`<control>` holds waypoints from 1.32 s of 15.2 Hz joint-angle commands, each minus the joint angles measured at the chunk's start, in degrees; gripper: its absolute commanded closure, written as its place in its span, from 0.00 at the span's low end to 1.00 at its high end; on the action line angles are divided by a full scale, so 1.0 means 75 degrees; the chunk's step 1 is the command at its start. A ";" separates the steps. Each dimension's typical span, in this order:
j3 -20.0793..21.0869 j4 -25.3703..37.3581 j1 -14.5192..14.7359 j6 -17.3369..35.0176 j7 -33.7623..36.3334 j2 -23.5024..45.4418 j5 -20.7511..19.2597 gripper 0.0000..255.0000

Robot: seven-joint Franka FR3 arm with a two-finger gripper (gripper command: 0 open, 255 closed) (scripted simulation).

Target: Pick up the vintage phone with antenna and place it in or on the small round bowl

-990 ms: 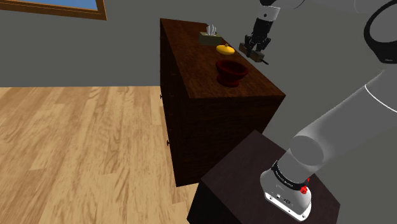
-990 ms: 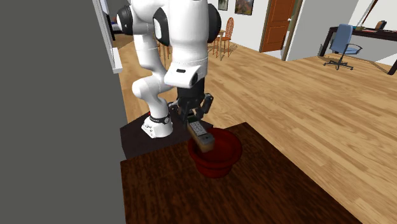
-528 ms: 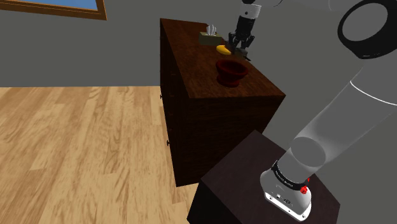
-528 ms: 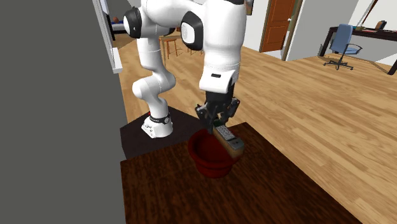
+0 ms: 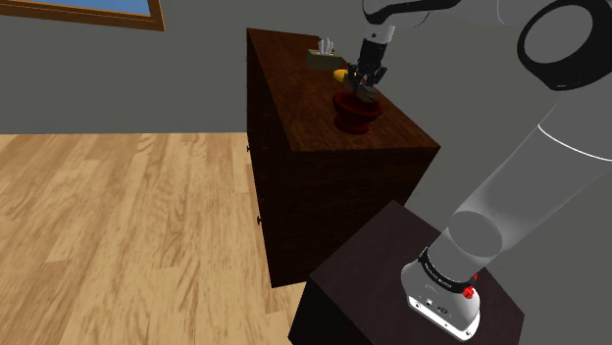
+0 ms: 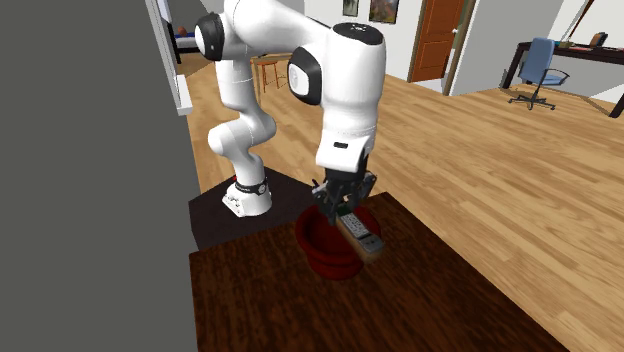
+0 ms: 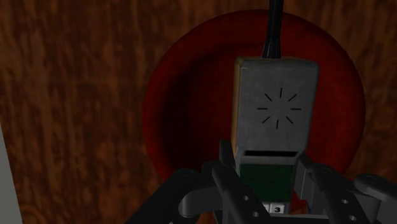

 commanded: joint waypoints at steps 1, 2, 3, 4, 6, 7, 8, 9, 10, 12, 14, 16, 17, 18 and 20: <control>0.0003 -0.0228 0.0003 0.0231 0.0004 -0.0003 0.0000 1.00; 0.0002 -0.0318 0.0002 0.0332 0.0002 0.0007 0.0002 1.00; 0.0002 -0.0398 0.0002 0.0422 0.0000 0.0018 0.0004 1.00; 0.0002 -0.0399 0.0002 0.0422 0.0000 0.0017 0.0004 1.00; 0.0002 -0.0398 0.0002 0.0422 0.0000 0.0018 0.0004 1.00; 0.0002 -0.0398 0.0002 0.0422 0.0000 0.0018 0.0004 1.00; 0.0002 -0.0398 0.0002 0.0422 0.0000 0.0018 0.0004 1.00; 0.0002 -0.0398 0.0002 0.0422 0.0000 0.0018 0.0004 1.00; 0.0002 -0.0398 0.0002 0.0422 0.0000 0.0018 0.0004 1.00; 0.0002 -0.0399 0.0002 0.0423 0.0000 0.0018 0.0004 0.00; 0.0002 -0.0399 0.0003 0.0423 0.0001 0.0018 0.0004 0.00; 0.0002 -0.0399 0.0002 0.0423 0.0001 0.0018 0.0004 0.00; 0.0002 -0.0399 0.0002 0.0423 0.0001 0.0018 0.0004 0.00; 0.0002 -0.0164 0.0002 0.0168 0.0003 -0.0002 0.0001 0.00; 0.0000 0.0340 0.0001 -0.0344 0.0004 -0.0010 -0.0002 0.00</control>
